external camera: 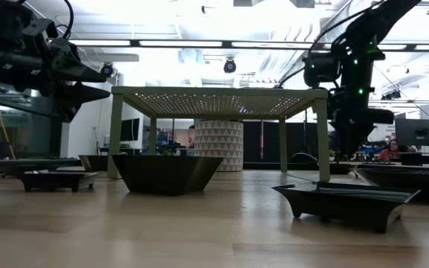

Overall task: Pick & Place Mini shaped plates
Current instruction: Put the black leaf-shaped plate on the shelf

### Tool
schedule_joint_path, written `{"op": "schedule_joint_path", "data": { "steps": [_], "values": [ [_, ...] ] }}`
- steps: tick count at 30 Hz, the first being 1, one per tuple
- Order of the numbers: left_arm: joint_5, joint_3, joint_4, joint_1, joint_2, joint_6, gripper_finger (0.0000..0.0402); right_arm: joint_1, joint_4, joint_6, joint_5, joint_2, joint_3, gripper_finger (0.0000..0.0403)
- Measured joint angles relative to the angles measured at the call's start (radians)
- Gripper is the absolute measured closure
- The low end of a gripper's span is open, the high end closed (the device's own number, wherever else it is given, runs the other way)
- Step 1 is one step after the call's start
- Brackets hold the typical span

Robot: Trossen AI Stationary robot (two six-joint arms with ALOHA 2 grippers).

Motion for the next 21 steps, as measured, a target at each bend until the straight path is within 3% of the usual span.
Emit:
{"op": "schedule_joint_path", "data": {
  "steps": [6, 21],
  "values": [
    [0.000, 0.000, 0.000, 0.000, 0.000, 0.000, 0.0245, -0.018, 0.103, -0.081, -0.012, 0.000, -0.050, 0.0263],
    [-0.003, 0.000, 0.000, 0.000, 0.000, 0.000, 0.0245, -0.076, 0.217, -0.061, 0.049, 0.050, -0.089, 0.0263]
  ]
}}
